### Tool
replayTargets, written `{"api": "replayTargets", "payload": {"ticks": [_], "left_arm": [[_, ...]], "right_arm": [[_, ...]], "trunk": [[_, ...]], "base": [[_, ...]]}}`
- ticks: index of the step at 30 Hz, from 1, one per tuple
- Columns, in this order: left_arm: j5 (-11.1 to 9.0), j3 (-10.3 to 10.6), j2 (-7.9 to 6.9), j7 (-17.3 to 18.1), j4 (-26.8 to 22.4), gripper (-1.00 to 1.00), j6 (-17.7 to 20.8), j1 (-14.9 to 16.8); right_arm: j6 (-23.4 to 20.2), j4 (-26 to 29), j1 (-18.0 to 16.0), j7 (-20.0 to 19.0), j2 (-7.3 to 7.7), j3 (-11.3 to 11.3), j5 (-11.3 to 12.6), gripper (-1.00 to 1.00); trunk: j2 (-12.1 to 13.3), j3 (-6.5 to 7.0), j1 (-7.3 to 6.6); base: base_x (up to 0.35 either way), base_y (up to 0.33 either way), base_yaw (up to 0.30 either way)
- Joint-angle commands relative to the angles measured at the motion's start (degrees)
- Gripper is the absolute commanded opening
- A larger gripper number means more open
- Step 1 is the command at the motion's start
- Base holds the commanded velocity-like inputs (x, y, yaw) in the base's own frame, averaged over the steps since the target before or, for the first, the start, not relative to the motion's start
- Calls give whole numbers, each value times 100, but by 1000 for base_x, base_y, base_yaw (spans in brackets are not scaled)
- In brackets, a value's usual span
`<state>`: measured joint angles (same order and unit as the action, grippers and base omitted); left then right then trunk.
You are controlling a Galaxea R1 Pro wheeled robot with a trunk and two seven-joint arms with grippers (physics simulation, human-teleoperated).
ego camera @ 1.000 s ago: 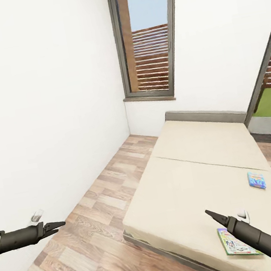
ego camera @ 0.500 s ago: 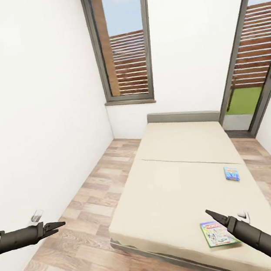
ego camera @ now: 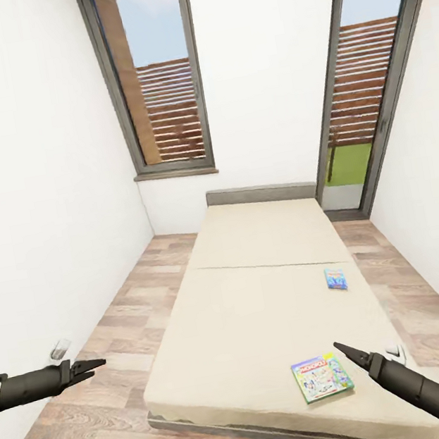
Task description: Put all the toys in the child's room - the three board games (two on the bed and one on the table), the two jigsaw puzzles on the table, and the tennis ball on the table - inside the toy box on the table in the child's room.
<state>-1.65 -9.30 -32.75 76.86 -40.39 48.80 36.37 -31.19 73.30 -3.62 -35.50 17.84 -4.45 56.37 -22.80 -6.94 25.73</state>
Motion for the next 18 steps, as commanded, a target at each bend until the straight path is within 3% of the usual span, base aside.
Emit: {"api": "replayTargets", "payload": {"ticks": [1, 18], "left_arm": [[-11, -2, -1, 14, -4, 100, 60, 2], [-8, -2, -3, 14, -4, 100, 60, 2]], "right_arm": [[-45, -3, -7, -1, 0, -3, 40, 100], [-45, -12, -7, -2, 0, -3, 40, 100]], "trunk": [[-12, -10, 5], [-12, 30, 5]], "base": [[179, -185, -286], [208, -205, -286]]}}
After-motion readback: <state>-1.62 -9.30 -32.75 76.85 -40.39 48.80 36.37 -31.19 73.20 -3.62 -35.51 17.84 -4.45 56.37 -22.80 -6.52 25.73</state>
